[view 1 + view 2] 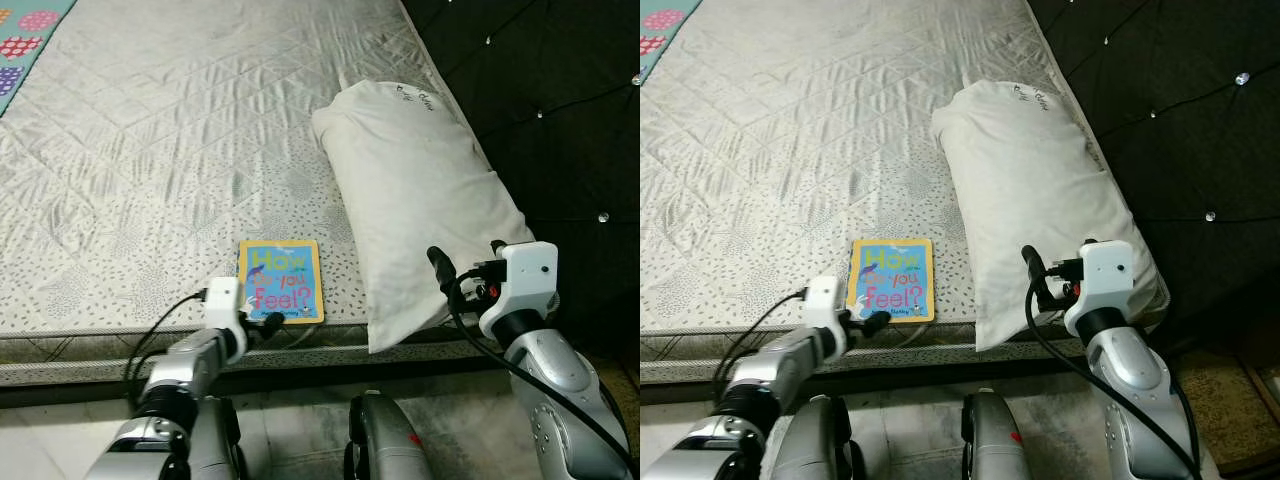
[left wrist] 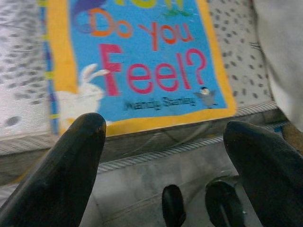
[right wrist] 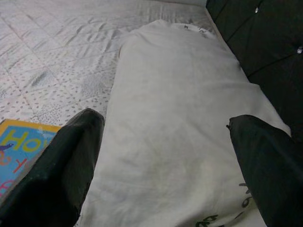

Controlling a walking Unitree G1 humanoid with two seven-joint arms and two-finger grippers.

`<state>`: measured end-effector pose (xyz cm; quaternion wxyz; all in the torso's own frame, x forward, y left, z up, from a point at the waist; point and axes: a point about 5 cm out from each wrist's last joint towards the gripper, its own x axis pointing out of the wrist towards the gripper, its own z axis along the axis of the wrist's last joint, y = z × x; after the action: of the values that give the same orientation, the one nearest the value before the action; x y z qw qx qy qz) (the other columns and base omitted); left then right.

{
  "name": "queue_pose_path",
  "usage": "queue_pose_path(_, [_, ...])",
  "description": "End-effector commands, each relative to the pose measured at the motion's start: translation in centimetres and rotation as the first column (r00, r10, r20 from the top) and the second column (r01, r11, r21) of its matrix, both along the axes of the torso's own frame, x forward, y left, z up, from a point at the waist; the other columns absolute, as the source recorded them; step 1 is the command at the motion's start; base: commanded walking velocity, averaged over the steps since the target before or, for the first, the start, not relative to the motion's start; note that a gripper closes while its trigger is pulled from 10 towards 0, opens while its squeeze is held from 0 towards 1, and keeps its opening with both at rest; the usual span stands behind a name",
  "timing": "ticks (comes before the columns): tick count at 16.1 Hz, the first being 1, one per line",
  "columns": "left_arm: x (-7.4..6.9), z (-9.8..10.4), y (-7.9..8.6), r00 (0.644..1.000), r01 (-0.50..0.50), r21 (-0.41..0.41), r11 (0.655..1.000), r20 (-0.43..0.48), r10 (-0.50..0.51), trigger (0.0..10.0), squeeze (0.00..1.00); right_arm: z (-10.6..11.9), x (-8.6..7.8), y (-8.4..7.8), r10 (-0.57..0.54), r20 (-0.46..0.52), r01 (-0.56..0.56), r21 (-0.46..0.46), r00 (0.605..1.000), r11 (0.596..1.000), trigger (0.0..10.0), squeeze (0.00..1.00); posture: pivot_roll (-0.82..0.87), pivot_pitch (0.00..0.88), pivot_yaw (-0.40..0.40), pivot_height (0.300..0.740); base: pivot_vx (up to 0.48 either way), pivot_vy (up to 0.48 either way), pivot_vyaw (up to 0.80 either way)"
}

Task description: Clean up the room

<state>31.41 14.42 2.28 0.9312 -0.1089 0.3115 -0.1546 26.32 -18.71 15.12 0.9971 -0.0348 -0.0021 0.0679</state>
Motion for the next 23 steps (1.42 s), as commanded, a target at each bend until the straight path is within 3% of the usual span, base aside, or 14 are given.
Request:
queue_pose_path(1, [-0.3, -0.5, -0.6, 0.999, 0.029, 0.007, 1.0, -0.017, -0.029, 10.0, 1.0, 0.3, -0.3, -0.3, -0.007, 0.006, 0.007, -0.011, 1.0, 1.0, 10.0, 0.0, -0.31, 0.17, -0.039, 0.629, 0.0, 0.0, 0.0])
queue_pose_path(9, [-1.0, -2.0, -1.1, 0.996, -0.029, -0.011, 1.0, -0.086, 0.028, 10.0, 1.0, 0.4, -0.3, -0.2, -0.001, 0.002, 0.001, -0.017, 1.0, 1.0, 10.0, 0.0, -0.33, 0.178, -0.044, 0.629, 0.0, 0.0, 0.0])
queue_pose_path(14, [-0.7, -1.9, 0.2, 0.991, -0.101, 0.004, 0.995, -0.088, 0.101, 10.0, 1.0, 0.4, -0.8, -0.8, -0.014, -0.002, 0.013, -0.029, 1.0, 0.999, 10.0, 0.0, -0.35, 0.179, -0.042, 0.629, 0.0, 0.0, 0.0])
queue_pose_path(16, [-0.7, -2.0, 0.4, 0.99, -0.101, 0.011, 0.995, -0.096, 0.102, 10.0, 0.82, 0.5, -0.7, -0.7, -0.012, 0.0, 0.012, -0.031, 1.0, 0.999, 10.0, 0.0, -0.35, 0.179, -0.044, 0.629, 0.0, 0.0, 0.0])
queue_pose_path(18, [-0.8, -2.1, 0.4, 0.989, -0.109, 0.013, 0.994, -0.102, 0.109, 10.0, 0.76, 0.6, -0.7, -0.8, -0.009, 0.0, 0.009, -0.034, 1.0, 0.999, 10.0, 0.0, -0.35, 0.177, -0.047, 0.629, 0.0, 0.0, 0.0])
queue_pose_path(20, [-0.9, -2.3, 0.3, 0.988, -0.109, 0.019, 0.994, -0.109, 0.11, 10.0, 0.77, 0.7, -0.8, -0.8, -0.009, 0.0, 0.009, -0.036, 1.0, 0.999, 10.0, 0.0, -0.36, 0.181, -0.048, 0.629, 0.0, 0.0, 0.0])
queue_pose_path(22, [-0.9, -2.3, 0.4, 0.987, -0.116, 0.021, 0.993, -0.109, 0.118, 10.0, 0.96, 0.7, -0.9, -0.9, -0.011, -0.002, 0.011, -0.038, 1.0, 0.999, 10.0, 0.0, -0.37, 0.19, -0.049, 0.629, 0.0, 0.0, 0.0])
queue_pose_path(23, [-0.9, -2.2, 0.5, 0.987, -0.12, 0.028, 0.992, -0.108, 0.123, 10.0, 0.97, 0.7, -1.0, -1.0, -0.012, -0.004, 0.012, -0.039, 1.0, 0.999, 10.0, 0.0, -0.37, 0.193, -0.05, 0.629, 0.0, 0.0, 0.0])
